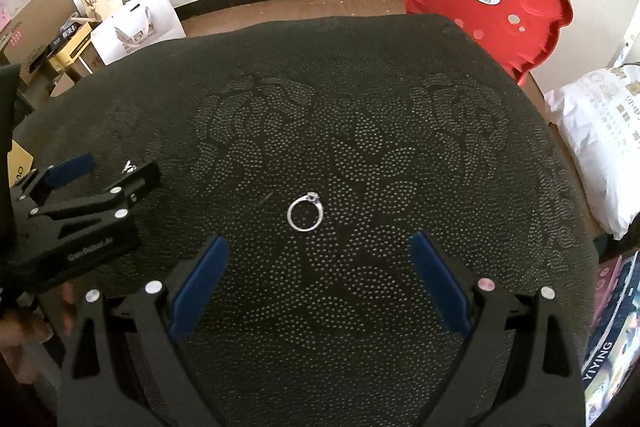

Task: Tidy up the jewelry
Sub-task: 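Withdraw both tools from the box back over the tablecloth, then close the left tool on the silver charm while the right tool lowers onto the silver ring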

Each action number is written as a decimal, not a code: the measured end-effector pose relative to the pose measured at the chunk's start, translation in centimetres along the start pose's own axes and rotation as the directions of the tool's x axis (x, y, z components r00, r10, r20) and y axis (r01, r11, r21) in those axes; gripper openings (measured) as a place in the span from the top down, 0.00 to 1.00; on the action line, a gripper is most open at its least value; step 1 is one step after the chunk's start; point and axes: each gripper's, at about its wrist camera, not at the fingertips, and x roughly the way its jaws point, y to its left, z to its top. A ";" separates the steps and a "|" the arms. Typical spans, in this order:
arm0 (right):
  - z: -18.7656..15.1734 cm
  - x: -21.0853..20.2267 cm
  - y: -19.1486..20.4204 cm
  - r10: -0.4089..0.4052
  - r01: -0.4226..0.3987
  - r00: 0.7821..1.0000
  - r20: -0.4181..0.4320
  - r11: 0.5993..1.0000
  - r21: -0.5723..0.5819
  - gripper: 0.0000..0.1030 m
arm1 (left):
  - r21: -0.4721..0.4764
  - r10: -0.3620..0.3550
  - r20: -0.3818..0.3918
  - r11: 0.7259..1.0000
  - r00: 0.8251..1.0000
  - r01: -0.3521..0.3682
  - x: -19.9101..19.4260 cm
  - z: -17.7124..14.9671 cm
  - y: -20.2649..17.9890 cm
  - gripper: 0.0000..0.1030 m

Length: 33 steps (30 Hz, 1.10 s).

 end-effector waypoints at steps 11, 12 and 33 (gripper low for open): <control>0.2 -0.4 -1.2 0.013 -0.013 1.000 0.003 1.000 0.026 0.13 | -0.019 0.013 0.063 1.000 0.998 -0.012 -1.1 -1.1 -0.2 0.38; 0.3 -0.5 -1.3 0.012 -0.012 1.000 0.005 1.000 0.022 0.13 | -0.013 0.017 0.062 1.000 0.998 -0.016 -1.2 -1.2 -0.3 0.40; -0.4 0.6 -0.8 -0.016 0.018 0.999 0.035 0.998 -0.052 0.31 | 0.002 0.007 0.098 1.000 0.995 -0.007 -1.9 -1.8 -1.7 0.85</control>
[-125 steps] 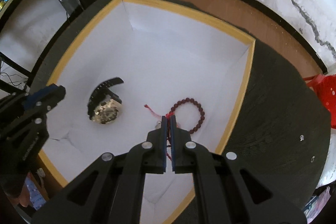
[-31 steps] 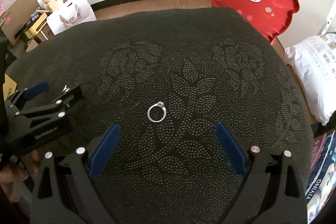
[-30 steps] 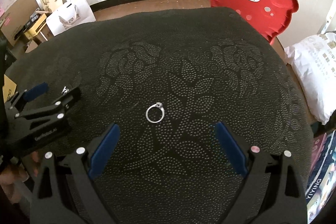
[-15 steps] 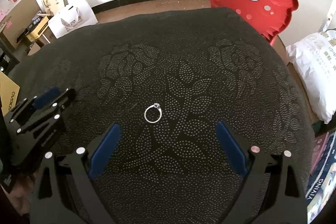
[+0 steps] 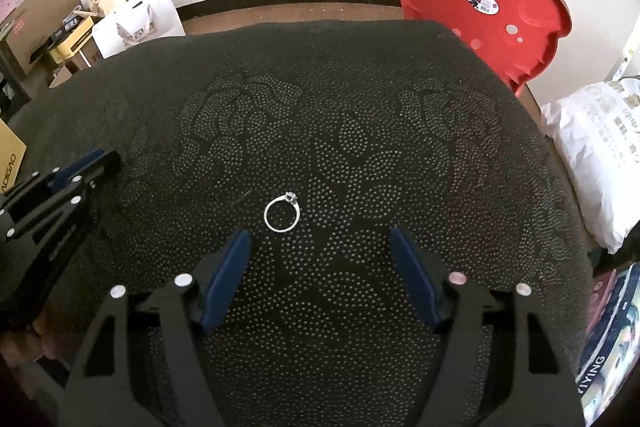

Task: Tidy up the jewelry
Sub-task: 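Close the left tool on the silver charm while the right tool lowers onto the silver ring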

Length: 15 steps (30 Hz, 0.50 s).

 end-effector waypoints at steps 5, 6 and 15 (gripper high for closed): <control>0.0 -0.2 0.2 0.007 -0.007 1.000 -0.001 1.000 -0.008 0.41 | 0.009 -0.005 0.000 1.000 1.000 0.005 -0.1 -0.2 -0.3 0.89; 0.0 -0.3 0.2 0.009 -0.009 1.000 0.001 1.000 -0.011 0.45 | 0.011 -0.004 0.002 1.000 1.000 0.004 -0.2 -0.2 -0.3 0.89; -0.4 -0.9 -0.2 0.021 -0.022 0.999 0.028 1.000 0.012 0.83 | 0.019 0.007 0.005 1.000 1.000 -0.007 -0.5 -0.6 -0.5 0.89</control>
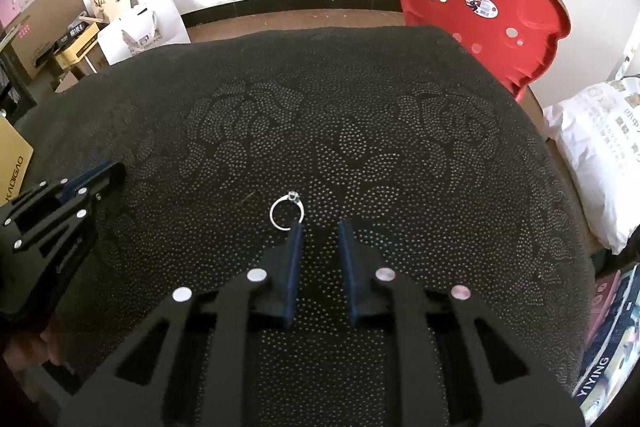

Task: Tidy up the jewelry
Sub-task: 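Close the left tool on the silver charm while the right tool lowers onto the silver ring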

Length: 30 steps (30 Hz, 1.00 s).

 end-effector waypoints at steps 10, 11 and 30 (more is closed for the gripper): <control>-0.3 -0.3 -0.4 0.033 -0.034 0.999 0.019 0.999 0.035 0.96 | -0.011 -0.008 0.000 1.000 1.000 0.008 0.1 0.2 0.0 0.89; -0.3 -0.3 -0.4 0.039 -0.040 0.999 0.021 0.999 0.029 0.96 | -0.011 -0.011 -0.001 1.000 1.000 0.011 0.1 0.2 0.0 0.89; 0.3 0.7 1.6 -0.022 0.021 0.997 0.069 1.000 0.005 0.51 | -0.022 -0.035 -0.001 0.999 0.999 0.035 0.2 0.0 0.8 0.89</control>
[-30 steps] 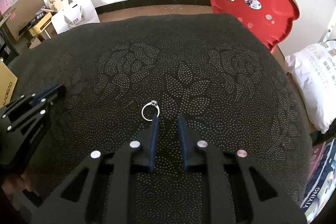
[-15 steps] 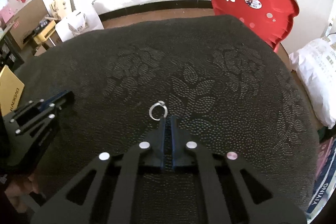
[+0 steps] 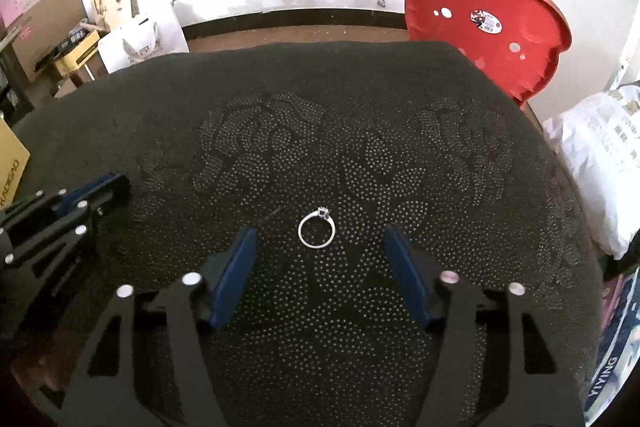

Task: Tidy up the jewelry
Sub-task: 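Close the left tool on the silver charm while the right tool lowers onto the silver ring, then carry the charm with the left tool and ring with the right tool into the box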

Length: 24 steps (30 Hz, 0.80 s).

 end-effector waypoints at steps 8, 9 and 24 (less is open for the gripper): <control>0.3 0.1 0.4 -0.001 0.001 1.000 0.001 0.999 -0.036 0.82 | 0.013 0.016 0.000 1.000 1.000 -0.016 0.0 0.0 -0.4 0.89; 0.3 0.1 0.3 0.005 -0.005 1.000 -0.001 1.000 -0.029 0.82 | 0.012 0.016 0.000 1.000 1.000 -0.016 0.0 0.0 -0.4 0.89; 1.3 -3.7 2.7 0.067 -0.065 0.997 0.036 0.996 -0.056 0.82 | -0.050 -0.013 -0.040 0.999 0.999 0.011 -3.2 0.6 1.5 0.89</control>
